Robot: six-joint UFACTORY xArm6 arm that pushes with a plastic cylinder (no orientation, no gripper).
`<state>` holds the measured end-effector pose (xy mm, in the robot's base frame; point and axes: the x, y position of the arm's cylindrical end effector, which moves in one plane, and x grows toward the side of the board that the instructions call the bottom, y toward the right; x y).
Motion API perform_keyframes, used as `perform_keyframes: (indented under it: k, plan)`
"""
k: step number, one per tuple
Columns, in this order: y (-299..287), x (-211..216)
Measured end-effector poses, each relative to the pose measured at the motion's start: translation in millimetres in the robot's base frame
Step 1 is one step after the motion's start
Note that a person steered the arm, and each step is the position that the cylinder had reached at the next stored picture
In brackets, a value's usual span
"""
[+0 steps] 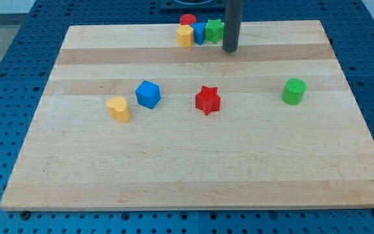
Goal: Move your arm closer to the green circle
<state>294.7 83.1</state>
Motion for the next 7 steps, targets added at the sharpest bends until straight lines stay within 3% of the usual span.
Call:
perform_keyframes:
  k: [1, 3, 4, 5, 6, 7]
  plan:
    - [5, 29]
    - [14, 32]
    - [45, 32]
    - [111, 47]
    - [164, 88]
    - [173, 144]
